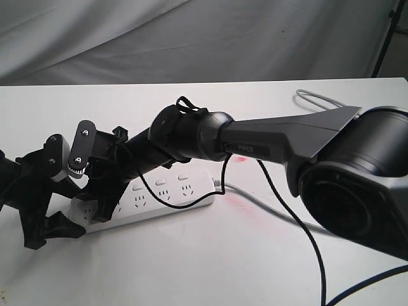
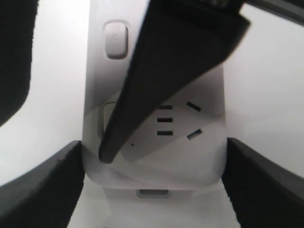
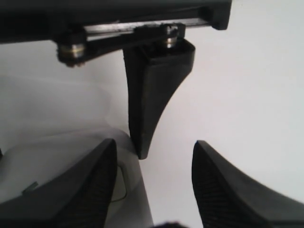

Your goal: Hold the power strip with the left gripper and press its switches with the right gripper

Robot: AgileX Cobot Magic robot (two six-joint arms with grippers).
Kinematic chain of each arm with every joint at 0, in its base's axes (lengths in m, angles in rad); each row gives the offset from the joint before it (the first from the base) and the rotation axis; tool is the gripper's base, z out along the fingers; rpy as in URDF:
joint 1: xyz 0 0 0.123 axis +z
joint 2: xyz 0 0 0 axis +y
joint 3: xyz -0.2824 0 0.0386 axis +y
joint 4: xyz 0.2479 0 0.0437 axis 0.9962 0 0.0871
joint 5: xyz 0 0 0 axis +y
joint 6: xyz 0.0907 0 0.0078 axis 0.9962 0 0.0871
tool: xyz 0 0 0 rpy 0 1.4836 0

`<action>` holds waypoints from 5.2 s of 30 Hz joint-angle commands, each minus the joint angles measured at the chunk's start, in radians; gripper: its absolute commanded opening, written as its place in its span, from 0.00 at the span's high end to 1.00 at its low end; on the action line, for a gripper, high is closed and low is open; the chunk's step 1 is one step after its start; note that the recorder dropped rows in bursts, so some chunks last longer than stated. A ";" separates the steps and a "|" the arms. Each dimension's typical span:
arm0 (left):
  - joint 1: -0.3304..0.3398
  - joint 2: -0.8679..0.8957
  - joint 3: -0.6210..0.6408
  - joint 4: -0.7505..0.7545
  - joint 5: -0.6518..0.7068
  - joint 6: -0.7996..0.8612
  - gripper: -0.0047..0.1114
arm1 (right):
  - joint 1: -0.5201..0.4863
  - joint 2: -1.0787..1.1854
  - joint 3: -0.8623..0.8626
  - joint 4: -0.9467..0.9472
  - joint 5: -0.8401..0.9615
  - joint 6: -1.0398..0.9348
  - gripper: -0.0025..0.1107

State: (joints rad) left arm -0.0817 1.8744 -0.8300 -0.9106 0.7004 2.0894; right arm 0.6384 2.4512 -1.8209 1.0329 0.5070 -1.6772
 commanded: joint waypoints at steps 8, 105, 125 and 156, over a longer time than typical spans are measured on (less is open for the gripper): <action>0.000 0.000 -0.001 0.008 0.007 0.003 0.39 | -0.013 0.034 0.022 -0.214 0.010 0.010 0.57; 0.000 0.000 -0.001 0.008 0.007 0.003 0.39 | -0.070 -0.036 0.100 -0.217 0.094 0.058 0.57; 0.000 0.000 -0.001 0.008 0.007 0.003 0.39 | -0.032 0.004 0.103 -0.203 0.087 0.051 0.57; 0.000 0.000 -0.001 0.008 0.007 0.003 0.39 | -0.106 -0.189 0.103 -0.223 0.122 0.116 0.57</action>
State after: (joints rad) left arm -0.0817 1.8744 -0.8300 -0.9069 0.7022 2.0873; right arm 0.5411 2.2730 -1.7246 0.8253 0.6163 -1.5692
